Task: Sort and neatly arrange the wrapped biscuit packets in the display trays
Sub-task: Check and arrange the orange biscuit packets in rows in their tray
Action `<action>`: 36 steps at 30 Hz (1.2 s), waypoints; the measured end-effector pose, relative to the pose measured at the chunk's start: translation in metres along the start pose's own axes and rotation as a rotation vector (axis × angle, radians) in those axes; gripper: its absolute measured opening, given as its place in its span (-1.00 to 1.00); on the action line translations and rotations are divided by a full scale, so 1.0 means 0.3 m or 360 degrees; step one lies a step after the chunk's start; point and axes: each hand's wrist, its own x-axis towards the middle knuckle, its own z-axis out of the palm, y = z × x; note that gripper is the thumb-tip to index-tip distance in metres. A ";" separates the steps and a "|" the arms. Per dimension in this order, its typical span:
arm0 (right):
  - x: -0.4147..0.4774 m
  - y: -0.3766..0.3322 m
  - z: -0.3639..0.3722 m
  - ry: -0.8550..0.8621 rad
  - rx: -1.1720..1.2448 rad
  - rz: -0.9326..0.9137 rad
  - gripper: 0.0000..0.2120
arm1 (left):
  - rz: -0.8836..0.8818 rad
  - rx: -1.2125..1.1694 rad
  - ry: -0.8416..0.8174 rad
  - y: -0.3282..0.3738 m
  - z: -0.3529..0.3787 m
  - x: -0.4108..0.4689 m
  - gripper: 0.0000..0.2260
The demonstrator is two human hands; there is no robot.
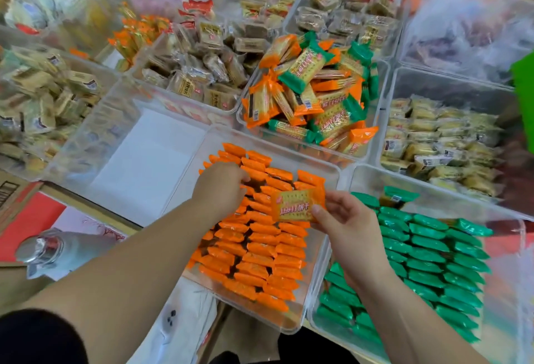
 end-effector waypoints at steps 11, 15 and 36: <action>0.035 0.023 -0.010 0.0033 -0.0034 -0.0060 -0.75 | 0.0203 0.0447 -0.0157 -0.016 0.019 0.057 -0.83; 0.081 -0.025 0.031 0.0042 -0.0181 -0.0231 -0.81 | 0.0174 0.0081 0.0105 -0.046 -0.003 -0.003 -0.84; 0.233 -0.014 0.423 -0.0230 -0.1496 -0.0524 -0.80 | -0.0933 -0.1689 0.0941 -0.079 -0.113 -0.351 -0.88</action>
